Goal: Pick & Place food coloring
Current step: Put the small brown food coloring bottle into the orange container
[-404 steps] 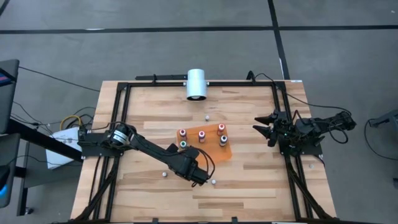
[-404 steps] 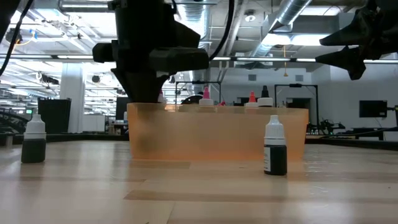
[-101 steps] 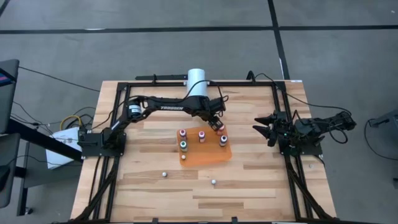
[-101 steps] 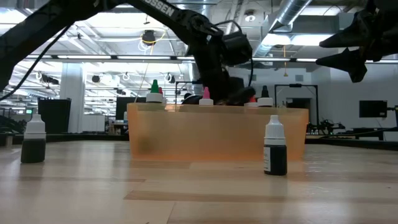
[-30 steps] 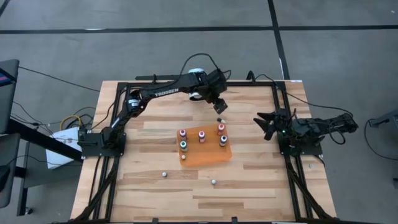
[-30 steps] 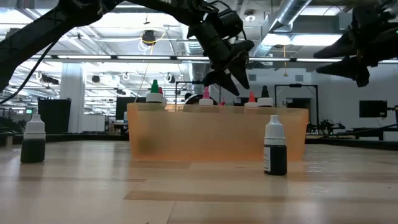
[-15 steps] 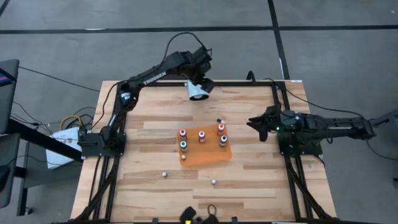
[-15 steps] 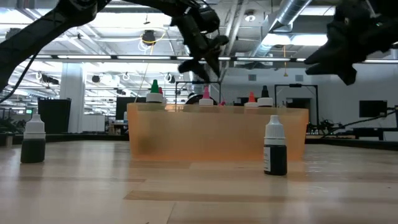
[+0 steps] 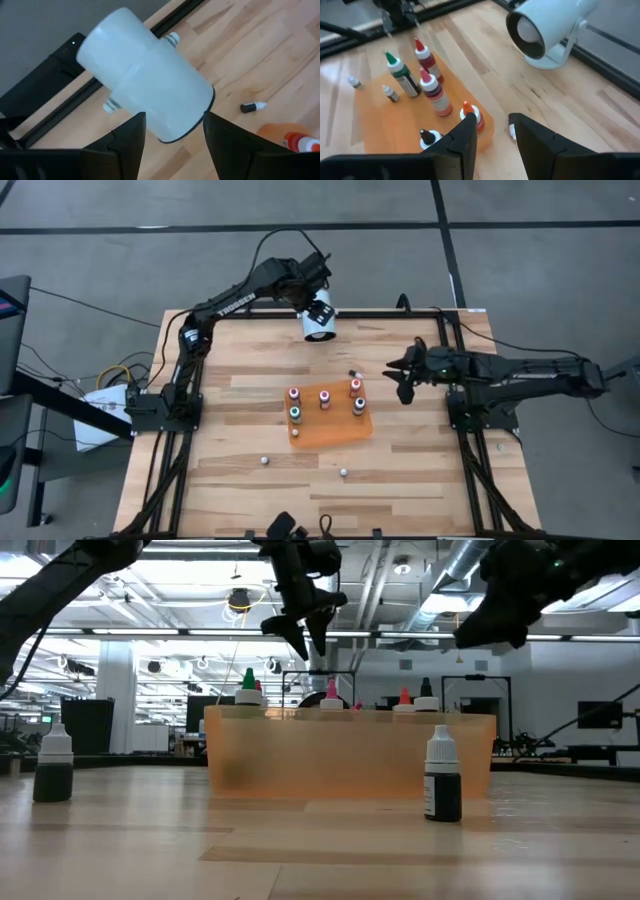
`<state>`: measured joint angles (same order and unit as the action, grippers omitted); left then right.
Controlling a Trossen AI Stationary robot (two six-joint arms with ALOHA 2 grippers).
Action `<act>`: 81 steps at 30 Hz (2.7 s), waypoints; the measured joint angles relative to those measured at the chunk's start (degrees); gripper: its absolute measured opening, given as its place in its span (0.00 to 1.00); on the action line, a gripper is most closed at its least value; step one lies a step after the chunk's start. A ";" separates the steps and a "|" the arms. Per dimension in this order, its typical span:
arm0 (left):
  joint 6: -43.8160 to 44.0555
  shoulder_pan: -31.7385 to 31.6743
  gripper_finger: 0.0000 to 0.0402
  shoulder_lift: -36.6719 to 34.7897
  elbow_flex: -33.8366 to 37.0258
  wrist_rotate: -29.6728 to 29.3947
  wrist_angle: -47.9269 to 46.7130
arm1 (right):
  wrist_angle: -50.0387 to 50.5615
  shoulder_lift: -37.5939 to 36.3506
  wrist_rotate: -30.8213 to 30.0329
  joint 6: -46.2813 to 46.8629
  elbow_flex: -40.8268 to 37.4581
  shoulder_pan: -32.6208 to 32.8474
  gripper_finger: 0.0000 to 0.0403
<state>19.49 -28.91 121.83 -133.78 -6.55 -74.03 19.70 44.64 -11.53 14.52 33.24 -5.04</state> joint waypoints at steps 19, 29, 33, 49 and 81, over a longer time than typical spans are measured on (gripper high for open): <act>-4.41 -7.42 0.47 -0.16 6.60 6.08 12.81 | 0.79 6.82 7.08 0.42 0.56 -13.15 0.33; -1.54 -3.36 0.47 -4.78 6.55 -2.48 5.53 | 0.76 6.78 9.30 0.15 0.56 -15.47 0.36; 1.96 0.05 0.47 -5.81 6.62 -7.02 1.78 | 0.76 6.78 10.15 -1.07 0.56 -15.47 0.38; 16.86 16.06 0.47 -12.12 8.00 -25.70 -8.09 | 0.86 6.76 10.29 -1.42 0.56 -12.93 0.44; 22.30 16.03 0.47 -67.97 96.07 -13.24 56.17 | 9.77 28.82 16.95 -6.72 20.41 -19.76 0.50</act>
<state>41.78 -12.88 53.86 -37.70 -19.79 -17.86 29.47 73.45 5.42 7.81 53.65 -24.80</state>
